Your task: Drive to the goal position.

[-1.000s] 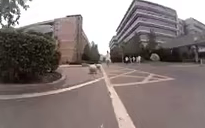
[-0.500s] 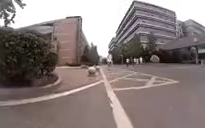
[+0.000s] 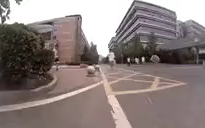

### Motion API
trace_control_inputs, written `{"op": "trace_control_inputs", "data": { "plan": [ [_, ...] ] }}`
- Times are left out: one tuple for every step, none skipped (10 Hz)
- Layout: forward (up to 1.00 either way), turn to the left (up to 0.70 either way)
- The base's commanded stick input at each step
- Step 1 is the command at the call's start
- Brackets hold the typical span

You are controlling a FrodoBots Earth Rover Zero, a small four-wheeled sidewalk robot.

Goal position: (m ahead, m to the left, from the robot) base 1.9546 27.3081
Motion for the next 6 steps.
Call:
{"op": "trace_control_inputs", "data": {
  "plan": [
    [0.7,0.14],
    [0.7,0.13],
    [0.7,0.06],
    [0.7,0.02],
    [0.7,0.0],
    [0.7,0.0]
  ]
}}
